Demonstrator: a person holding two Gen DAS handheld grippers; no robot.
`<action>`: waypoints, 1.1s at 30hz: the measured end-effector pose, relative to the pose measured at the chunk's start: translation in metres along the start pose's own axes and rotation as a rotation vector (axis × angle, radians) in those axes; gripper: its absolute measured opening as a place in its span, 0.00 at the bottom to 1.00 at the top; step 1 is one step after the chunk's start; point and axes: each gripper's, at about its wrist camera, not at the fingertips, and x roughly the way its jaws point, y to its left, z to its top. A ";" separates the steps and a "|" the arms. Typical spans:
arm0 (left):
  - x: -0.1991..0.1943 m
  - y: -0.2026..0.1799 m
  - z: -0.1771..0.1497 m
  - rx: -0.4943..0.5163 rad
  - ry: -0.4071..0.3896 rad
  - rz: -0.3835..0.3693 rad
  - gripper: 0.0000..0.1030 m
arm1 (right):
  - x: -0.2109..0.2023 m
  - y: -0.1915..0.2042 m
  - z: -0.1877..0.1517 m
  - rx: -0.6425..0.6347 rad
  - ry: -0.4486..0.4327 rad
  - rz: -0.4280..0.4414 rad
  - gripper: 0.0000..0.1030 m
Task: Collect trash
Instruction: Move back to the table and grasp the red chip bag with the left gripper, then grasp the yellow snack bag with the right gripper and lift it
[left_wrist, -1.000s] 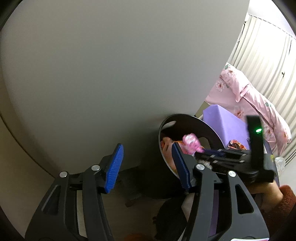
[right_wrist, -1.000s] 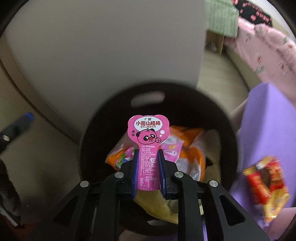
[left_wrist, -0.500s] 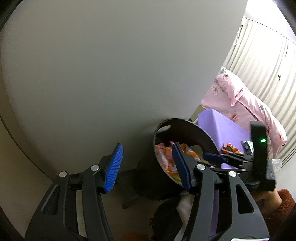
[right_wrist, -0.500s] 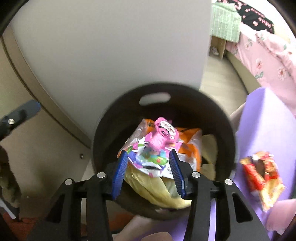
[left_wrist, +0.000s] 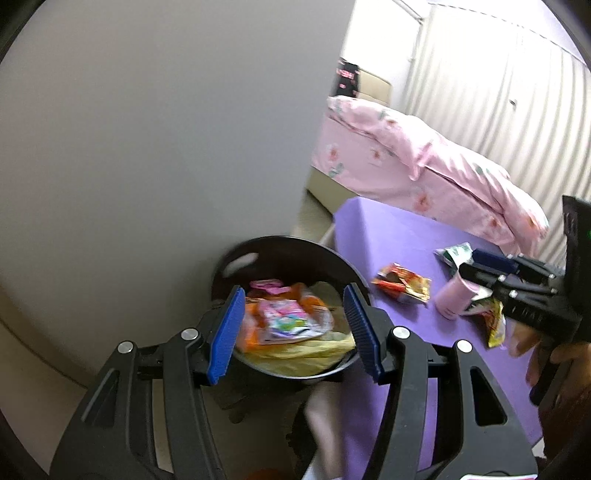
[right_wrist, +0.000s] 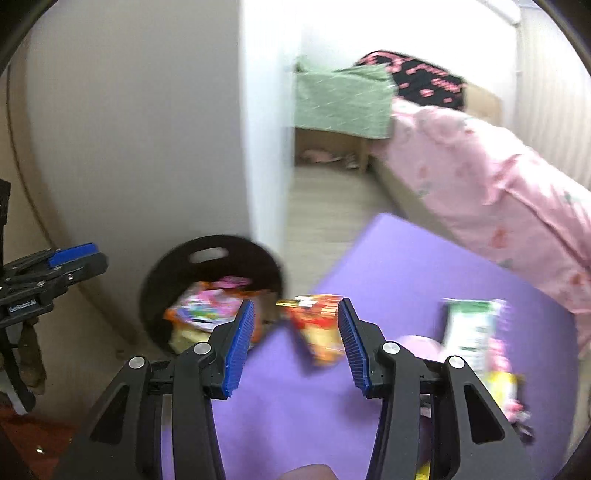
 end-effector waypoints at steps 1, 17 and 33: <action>0.002 -0.006 0.000 0.011 0.004 -0.017 0.51 | -0.005 -0.009 -0.005 0.005 -0.011 -0.026 0.43; 0.114 -0.104 -0.010 -0.006 0.284 -0.359 0.51 | -0.059 -0.129 -0.100 0.187 0.004 -0.327 0.43; 0.171 -0.128 -0.006 -0.028 0.303 -0.212 0.10 | -0.058 -0.155 -0.138 0.280 0.024 -0.308 0.43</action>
